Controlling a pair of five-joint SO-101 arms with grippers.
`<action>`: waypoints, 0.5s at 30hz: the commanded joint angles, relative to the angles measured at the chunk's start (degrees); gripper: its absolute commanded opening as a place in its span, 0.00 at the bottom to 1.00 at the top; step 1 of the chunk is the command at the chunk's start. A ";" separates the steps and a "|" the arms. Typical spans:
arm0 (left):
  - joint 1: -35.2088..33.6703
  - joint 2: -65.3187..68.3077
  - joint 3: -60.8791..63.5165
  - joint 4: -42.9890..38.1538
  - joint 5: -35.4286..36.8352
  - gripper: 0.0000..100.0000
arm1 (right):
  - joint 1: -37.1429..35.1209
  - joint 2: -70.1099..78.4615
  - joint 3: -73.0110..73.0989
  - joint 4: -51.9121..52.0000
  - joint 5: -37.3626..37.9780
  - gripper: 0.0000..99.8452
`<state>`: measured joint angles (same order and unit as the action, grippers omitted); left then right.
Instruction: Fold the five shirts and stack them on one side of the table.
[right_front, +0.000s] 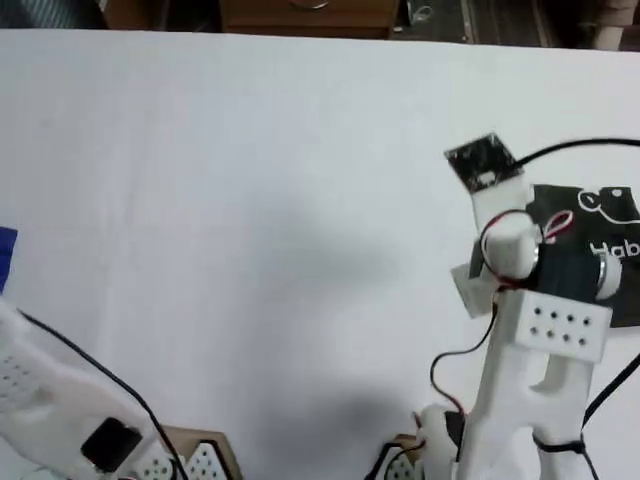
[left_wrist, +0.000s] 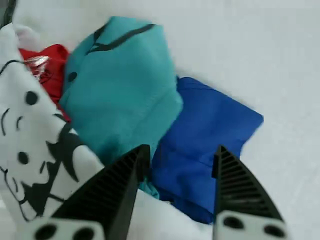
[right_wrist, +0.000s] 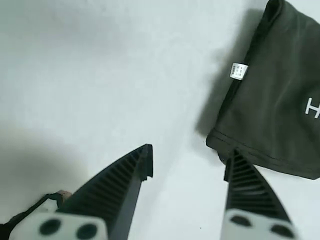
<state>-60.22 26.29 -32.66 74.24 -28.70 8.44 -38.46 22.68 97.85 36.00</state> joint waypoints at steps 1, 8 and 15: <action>-1.05 -0.18 -0.22 -1.85 0.18 0.23 | -0.57 -2.51 2.81 -0.13 -0.53 0.24; -2.73 2.81 -0.66 -6.33 0.18 0.23 | -0.75 -2.77 4.31 -0.13 -0.70 0.24; -4.31 11.60 -0.75 -1.93 0.18 0.23 | -0.84 -2.59 4.13 -0.13 -0.35 0.24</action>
<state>-63.91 36.48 -32.66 69.23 -28.70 7.91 -39.25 27.34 97.85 35.65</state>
